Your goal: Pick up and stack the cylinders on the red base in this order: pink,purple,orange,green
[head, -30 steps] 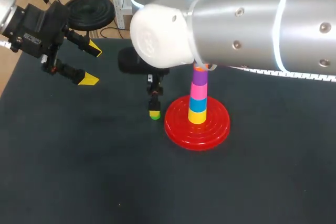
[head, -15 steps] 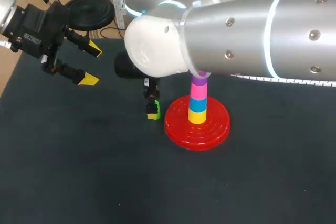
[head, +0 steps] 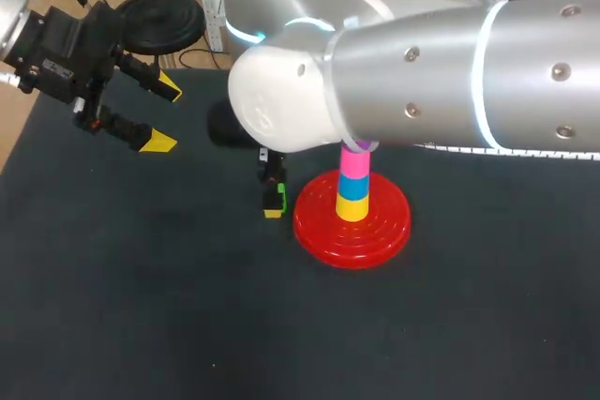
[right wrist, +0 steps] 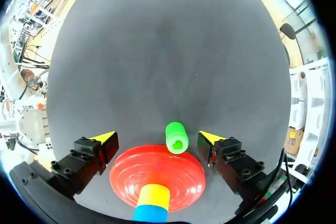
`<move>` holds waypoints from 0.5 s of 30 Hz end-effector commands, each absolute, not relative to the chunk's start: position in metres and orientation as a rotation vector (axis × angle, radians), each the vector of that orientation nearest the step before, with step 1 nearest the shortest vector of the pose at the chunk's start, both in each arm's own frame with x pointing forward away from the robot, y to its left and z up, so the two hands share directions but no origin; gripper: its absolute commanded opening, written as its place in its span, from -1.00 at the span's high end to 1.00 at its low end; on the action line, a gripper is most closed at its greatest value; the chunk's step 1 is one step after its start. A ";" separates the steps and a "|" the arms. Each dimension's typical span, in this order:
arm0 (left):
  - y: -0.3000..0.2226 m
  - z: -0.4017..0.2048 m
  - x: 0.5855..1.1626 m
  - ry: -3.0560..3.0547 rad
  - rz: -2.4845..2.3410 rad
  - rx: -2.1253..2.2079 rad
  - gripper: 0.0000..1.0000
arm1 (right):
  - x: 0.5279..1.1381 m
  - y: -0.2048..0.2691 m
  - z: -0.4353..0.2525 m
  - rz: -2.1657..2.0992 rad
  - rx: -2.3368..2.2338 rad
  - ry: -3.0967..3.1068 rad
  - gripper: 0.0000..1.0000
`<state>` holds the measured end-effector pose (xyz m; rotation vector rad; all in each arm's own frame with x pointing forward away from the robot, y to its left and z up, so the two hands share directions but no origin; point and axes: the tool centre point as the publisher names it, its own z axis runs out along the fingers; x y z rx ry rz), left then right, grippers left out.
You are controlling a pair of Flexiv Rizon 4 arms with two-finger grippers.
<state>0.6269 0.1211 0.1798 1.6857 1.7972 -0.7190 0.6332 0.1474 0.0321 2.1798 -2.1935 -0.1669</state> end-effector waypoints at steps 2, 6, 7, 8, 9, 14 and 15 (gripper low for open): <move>0.121 0.179 0.626 1.797 -0.716 1.684 -1.00 | 0.631 0.148 0.028 -0.169 2.177 -2.197 -1.00; 0.121 0.179 0.626 1.797 -0.716 1.684 -1.00 | 0.632 0.147 0.027 -0.127 2.173 -2.211 -1.00; 0.121 0.179 0.626 1.797 -0.716 1.684 -1.00 | 0.632 0.147 0.026 -0.122 2.172 -2.212 -1.00; 0.121 0.179 0.626 1.797 -0.716 1.684 -1.00 | 0.632 0.147 0.025 -0.116 2.170 -2.211 -1.00; 0.121 0.179 0.626 1.797 -0.716 1.684 -1.00 | 0.632 0.147 0.024 -0.111 2.171 -2.214 -1.00; 0.121 0.179 0.626 1.797 -0.716 1.684 -1.00 | 0.634 0.148 0.022 -0.102 2.173 -2.217 -1.00; 0.121 0.179 0.626 1.797 -0.716 1.684 -1.00 | 0.634 0.148 0.021 -0.094 2.173 -2.220 -1.00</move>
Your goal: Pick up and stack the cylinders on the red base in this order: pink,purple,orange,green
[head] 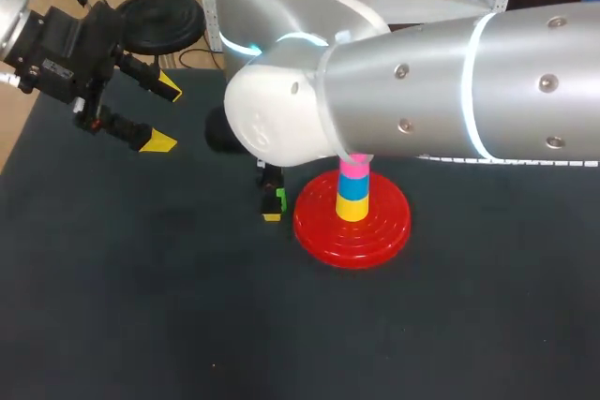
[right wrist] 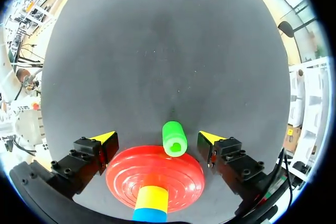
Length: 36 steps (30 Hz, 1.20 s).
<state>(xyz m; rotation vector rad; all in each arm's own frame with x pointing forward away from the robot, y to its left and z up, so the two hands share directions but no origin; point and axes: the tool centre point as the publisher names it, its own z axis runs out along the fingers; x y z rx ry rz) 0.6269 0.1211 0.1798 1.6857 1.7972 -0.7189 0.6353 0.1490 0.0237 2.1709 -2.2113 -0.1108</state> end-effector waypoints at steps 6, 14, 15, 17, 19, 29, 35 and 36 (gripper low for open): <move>0.121 0.179 0.626 1.797 -0.716 1.684 -1.00 | 0.636 0.146 0.018 -0.097 2.161 -2.229 -1.00; 0.121 0.179 0.626 1.797 -0.716 1.684 -1.00 | 0.636 0.146 0.015 -0.077 2.153 -2.237 -1.00; 0.121 0.179 0.626 1.797 -0.716 1.684 -1.00 | 0.636 0.145 0.014 -0.081 2.152 -2.237 -1.00; 0.121 0.179 0.626 1.797 -0.716 1.684 -1.00 | 0.636 0.145 0.014 -0.082 2.152 -2.240 0.30; 0.121 0.179 0.626 1.797 -0.716 1.684 -1.00 | 0.636 0.145 0.014 -0.084 2.154 -2.236 1.00; 0.121 0.179 0.626 1.797 -0.716 1.684 -1.00 | 0.636 0.145 0.013 -0.073 2.151 -2.231 1.00; 0.121 0.179 0.626 1.797 -0.716 1.684 -1.00 | 0.636 0.145 0.013 -0.075 2.147 -2.234 1.00; 0.121 0.179 0.626 1.797 -0.716 1.684 -1.00 | 0.636 0.145 0.013 -0.075 2.147 -2.235 1.00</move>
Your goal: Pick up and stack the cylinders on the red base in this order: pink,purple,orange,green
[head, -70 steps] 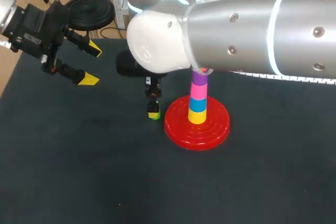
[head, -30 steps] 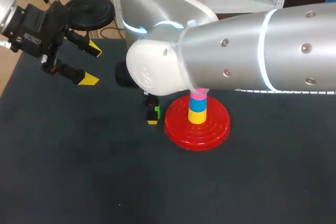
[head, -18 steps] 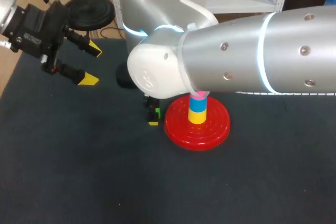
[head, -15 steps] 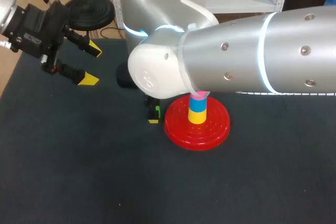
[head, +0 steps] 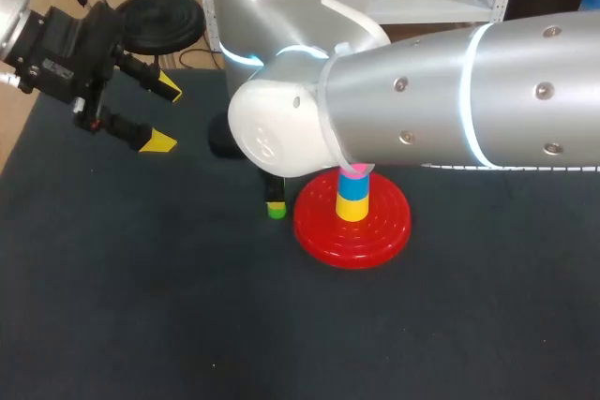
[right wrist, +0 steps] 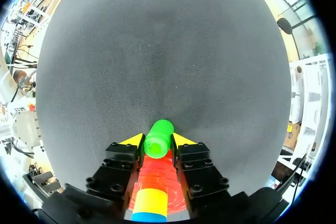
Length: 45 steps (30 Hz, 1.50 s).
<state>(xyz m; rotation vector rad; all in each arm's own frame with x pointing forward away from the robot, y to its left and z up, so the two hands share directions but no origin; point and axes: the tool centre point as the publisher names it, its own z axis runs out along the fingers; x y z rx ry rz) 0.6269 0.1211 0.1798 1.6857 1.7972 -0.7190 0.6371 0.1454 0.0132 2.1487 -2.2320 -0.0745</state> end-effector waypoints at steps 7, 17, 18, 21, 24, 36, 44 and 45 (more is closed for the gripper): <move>0.121 0.179 0.626 1.797 -0.716 1.684 -1.00 | 0.638 0.143 0.019 -0.074 2.150 -2.256 1.00; 0.121 0.179 0.626 1.797 -0.716 1.684 -1.00 | 0.652 0.133 0.055 -0.001 2.168 -2.298 1.00; 0.121 0.179 0.626 1.797 -0.716 1.684 -1.00 | 0.653 0.131 0.058 0.003 2.167 -2.303 1.00; 0.121 0.179 0.626 1.797 -0.716 1.684 -1.00 | 0.660 0.126 0.068 0.025 2.158 -2.330 1.00; 0.121 0.179 0.626 1.797 -0.716 1.684 -1.00 | 0.665 0.122 0.079 0.059 2.158 -2.348 1.00; 0.121 0.179 0.626 1.797 -0.716 1.684 -1.00 | 0.685 0.109 0.134 0.168 2.176 -2.439 1.00; 0.121 0.179 0.626 1.797 -0.716 1.684 -1.00 | 0.695 0.105 0.175 0.235 2.208 -2.461 1.00; 0.121 0.179 0.626 1.797 -0.716 1.684 -1.00 | 0.697 0.104 0.180 0.246 2.210 -2.464 1.00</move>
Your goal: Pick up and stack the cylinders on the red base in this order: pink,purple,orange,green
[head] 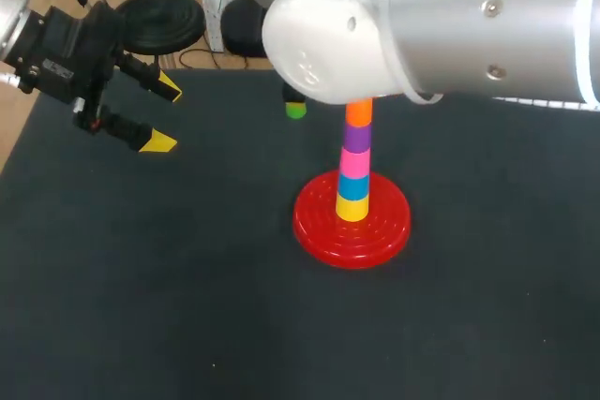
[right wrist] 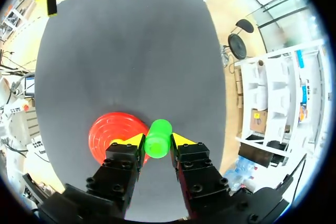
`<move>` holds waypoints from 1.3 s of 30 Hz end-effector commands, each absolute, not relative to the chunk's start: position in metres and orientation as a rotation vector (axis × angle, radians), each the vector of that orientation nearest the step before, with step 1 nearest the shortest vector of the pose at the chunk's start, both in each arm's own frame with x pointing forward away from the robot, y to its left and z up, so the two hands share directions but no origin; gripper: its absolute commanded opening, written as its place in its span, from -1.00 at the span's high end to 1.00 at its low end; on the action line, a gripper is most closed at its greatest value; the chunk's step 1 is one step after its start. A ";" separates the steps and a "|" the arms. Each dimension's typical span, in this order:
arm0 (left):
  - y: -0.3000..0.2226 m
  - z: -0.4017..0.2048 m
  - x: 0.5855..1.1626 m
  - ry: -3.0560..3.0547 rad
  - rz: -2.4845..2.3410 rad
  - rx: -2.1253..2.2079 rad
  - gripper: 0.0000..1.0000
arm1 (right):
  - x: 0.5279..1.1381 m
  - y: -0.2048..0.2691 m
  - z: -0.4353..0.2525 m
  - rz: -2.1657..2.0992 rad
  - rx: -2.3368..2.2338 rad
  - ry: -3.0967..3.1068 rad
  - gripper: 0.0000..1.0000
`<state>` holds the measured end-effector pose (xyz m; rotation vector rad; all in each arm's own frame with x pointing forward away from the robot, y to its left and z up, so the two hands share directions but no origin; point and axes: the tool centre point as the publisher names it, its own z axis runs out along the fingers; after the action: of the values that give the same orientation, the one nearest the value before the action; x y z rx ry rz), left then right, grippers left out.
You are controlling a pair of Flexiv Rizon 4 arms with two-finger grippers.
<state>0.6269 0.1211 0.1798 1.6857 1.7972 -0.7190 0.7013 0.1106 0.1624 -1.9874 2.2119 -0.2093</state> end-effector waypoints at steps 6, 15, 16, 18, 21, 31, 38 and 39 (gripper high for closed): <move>0.121 0.179 0.626 1.797 -0.716 1.684 -1.00 | 0.705 0.098 0.212 -0.210 -1.963 2.184 1.00; 0.121 0.179 0.626 1.797 -0.716 1.684 -1.00 | 0.716 0.087 0.262 -0.151 -1.942 2.216 1.00; 0.121 0.179 0.626 1.797 -0.716 1.684 -1.00 | 0.717 0.087 0.266 -0.164 -1.945 2.219 1.00; 0.121 0.179 0.626 1.797 -0.716 1.684 -1.00 | 0.719 0.086 0.275 -0.135 -1.963 2.239 1.00; 0.121 0.179 0.626 1.797 -0.716 1.684 -1.00 | 0.721 0.082 0.288 -0.091 -1.978 2.271 1.00; 0.121 0.179 0.626 1.797 -0.716 1.684 -1.00 | 0.713 0.070 0.310 0.150 -2.009 2.337 1.00; 0.121 0.179 0.626 1.797 -0.716 1.684 -1.00 | 0.694 0.058 0.310 0.080 -1.978 2.423 1.00; 0.121 0.179 0.626 1.797 -0.716 1.684 -1.00 | 0.692 0.056 0.309 0.068 -1.974 2.435 1.00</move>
<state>0.6269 0.1211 0.1798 1.6857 1.7971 -0.7190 0.6950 0.0544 0.3084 -1.9828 2.4250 0.0936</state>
